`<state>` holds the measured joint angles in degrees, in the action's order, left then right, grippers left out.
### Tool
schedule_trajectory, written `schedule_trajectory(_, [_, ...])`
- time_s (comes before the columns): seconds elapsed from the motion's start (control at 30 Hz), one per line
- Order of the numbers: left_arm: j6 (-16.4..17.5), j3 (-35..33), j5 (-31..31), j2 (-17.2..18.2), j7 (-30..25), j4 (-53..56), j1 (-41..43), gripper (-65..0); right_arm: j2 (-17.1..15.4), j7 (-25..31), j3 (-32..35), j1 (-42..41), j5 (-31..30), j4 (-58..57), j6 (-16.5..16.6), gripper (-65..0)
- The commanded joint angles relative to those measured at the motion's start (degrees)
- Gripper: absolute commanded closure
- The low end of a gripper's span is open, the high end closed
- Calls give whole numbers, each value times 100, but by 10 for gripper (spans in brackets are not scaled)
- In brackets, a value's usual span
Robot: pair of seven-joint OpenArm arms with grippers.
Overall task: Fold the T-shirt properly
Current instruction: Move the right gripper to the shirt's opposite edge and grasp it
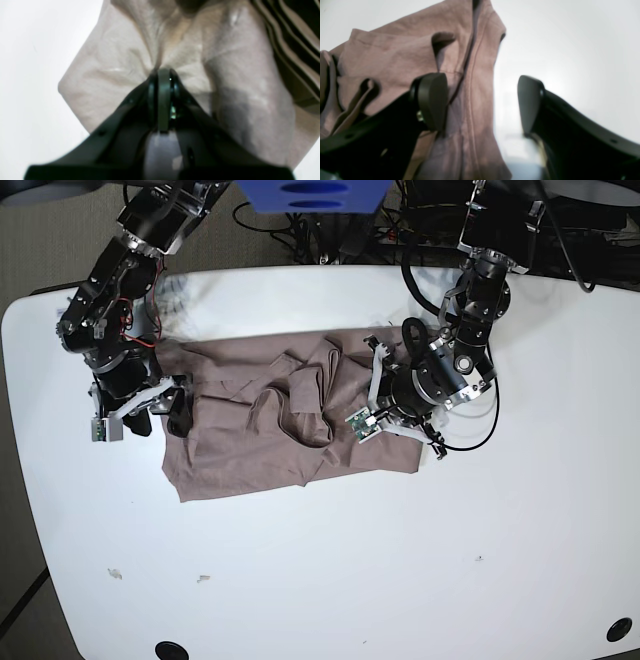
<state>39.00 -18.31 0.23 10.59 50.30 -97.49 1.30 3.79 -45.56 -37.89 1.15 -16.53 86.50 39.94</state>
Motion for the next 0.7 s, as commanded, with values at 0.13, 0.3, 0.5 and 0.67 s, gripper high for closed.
schedule_trajectory(0.13, [100, -2, 359, -26, 688, 136, 85, 0, -41, -213, 31, 127, 5, 49, 6, -420])
schedule_trajectory(0.3, [100, -2, 395, -96, 688, 136, 77, 0, -41, -521, 31, 136, 5, 84, 6, -420])
schedule_trajectory(0.5, [100, -2, 395, -219, 697, 136, 68, 0, -41, -644, 171, 127, 5, 93, 6, -420])
schedule_trajectory(0.67, [100, -2, 403, -263, 697, 136, 68, 0, -41, -618, 602, 136, 5, 93, 6, -420])
